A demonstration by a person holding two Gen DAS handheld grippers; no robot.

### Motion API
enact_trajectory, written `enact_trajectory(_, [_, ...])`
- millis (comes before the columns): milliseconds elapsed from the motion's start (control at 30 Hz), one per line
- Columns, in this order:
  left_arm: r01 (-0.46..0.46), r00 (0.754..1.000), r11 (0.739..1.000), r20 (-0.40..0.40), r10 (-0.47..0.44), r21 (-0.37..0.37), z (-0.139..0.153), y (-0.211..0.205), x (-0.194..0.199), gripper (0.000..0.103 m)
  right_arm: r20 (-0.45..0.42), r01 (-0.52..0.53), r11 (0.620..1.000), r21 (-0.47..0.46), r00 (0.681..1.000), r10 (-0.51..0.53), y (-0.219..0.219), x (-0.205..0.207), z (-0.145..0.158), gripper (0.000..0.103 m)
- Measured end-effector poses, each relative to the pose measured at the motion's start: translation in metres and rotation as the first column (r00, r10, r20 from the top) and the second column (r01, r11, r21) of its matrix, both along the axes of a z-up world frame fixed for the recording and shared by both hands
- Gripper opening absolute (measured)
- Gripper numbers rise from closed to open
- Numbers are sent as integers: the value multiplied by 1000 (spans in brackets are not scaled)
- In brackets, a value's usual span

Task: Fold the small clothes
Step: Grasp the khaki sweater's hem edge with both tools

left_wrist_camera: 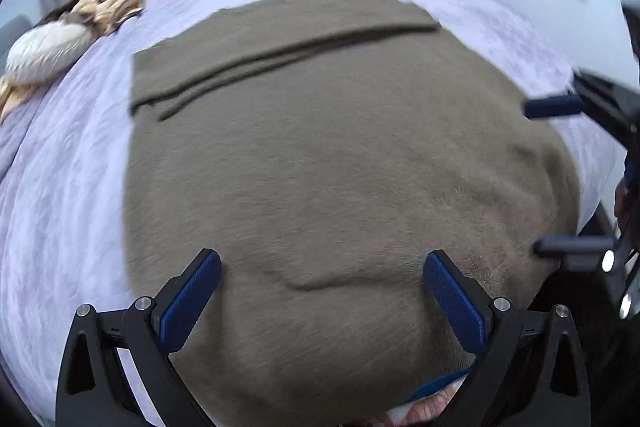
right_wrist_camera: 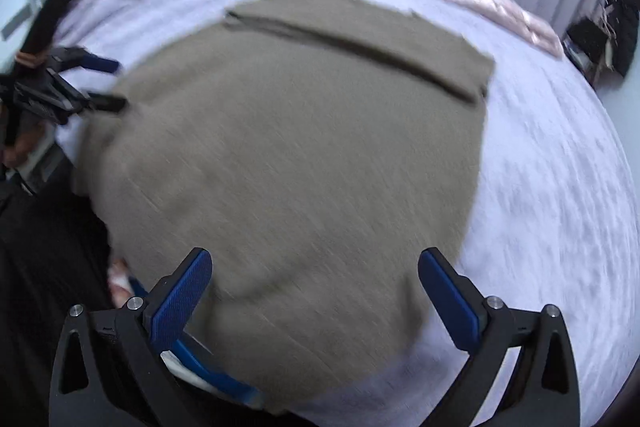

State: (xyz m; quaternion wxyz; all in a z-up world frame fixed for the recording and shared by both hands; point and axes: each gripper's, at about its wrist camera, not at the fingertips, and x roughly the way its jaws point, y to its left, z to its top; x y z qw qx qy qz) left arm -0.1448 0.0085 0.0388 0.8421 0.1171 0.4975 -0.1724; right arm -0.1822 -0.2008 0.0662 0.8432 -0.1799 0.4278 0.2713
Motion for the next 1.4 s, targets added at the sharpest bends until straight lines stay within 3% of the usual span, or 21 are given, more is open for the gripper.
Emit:
enact_trajectory(67, [0, 1000, 998, -30, 2, 66, -18, -6, -2, 102, 9, -87, 996, -8, 996, 87, 31, 3, -2, 103])
enact_trajectory(200, [-18, 999, 1000, -31, 19, 25, -21, 21, -19, 102, -33, -169, 977, -126, 986, 166, 67, 12, -35, 103])
enact_trajectory(267, [-30, 999, 999, -35, 31, 30, -24, 35, -30, 102, -60, -175, 972, -158, 984, 168, 61, 12, -51, 103])
enact_trajectory(333, [-34, 999, 999, -35, 35, 40, -26, 39, -39, 102, -50, -174, 978, -113, 984, 169, 41, 5, -50, 103])
enact_trajectory(433, [-34, 999, 998, -27, 36, 43, -22, 44, -51, 102, -40, -165, 976, -141, 986, 161, 17, -11, -53, 103])
enact_trajectory(500, [-50, 999, 999, -4, 50, 10, -10, 54, -59, 102, -26, -163, 970, -180, 987, 161, 4, -23, -55, 103])
enact_trajectory(567, [-121, 993, 991, 6, 122, -58, 1, 73, -68, 102, -19, -154, 959, -240, 988, 154, -6, -35, -58, 103])
enact_trajectory(633, [-229, 973, 961, -49, 224, -154, -1, 97, -66, 102, -11, -133, 953, -271, 991, 135, -12, -46, -52, 103])
enact_trajectory(733, [-388, 917, 871, -215, 335, -302, -20, 125, -59, 102, -11, -52, 989, -136, 999, 51, -29, -53, -30, 103])
enact_trajectory(767, [-412, 906, 848, -247, 343, -334, -24, 126, -58, 102, -11, -6, 997, -82, 1000, 5, -37, -50, -24, 103])
enact_trajectory(800, [-418, 904, 841, -252, 346, -343, -26, 122, -57, 102, -13, 48, 998, -33, 999, -49, -45, -47, -20, 103])
enact_trajectory(867, [-412, 905, 856, -244, 348, -311, -28, 106, -56, 102, -38, 145, 989, 40, 989, -144, -61, -35, -20, 103])
enact_trajectory(967, [-415, 903, 863, -244, 353, -288, -29, 90, -55, 102, -148, 252, 959, 128, 961, -232, -79, -18, -35, 103])
enact_trajectory(1133, [-388, 917, 877, -212, 337, -283, -28, 68, -52, 102, -202, 271, 918, 290, 955, -218, -90, -16, -42, 103])
enact_trajectory(1267, [-433, 900, 854, -200, 388, -288, -31, 70, -45, 102, -232, 246, 894, 375, 958, -167, -90, -12, -48, 102])
enact_trajectory(1400, [-414, 909, 851, -193, 369, -322, -36, 80, -48, 102, -241, 244, 884, 399, 958, -156, -78, -12, -51, 96])
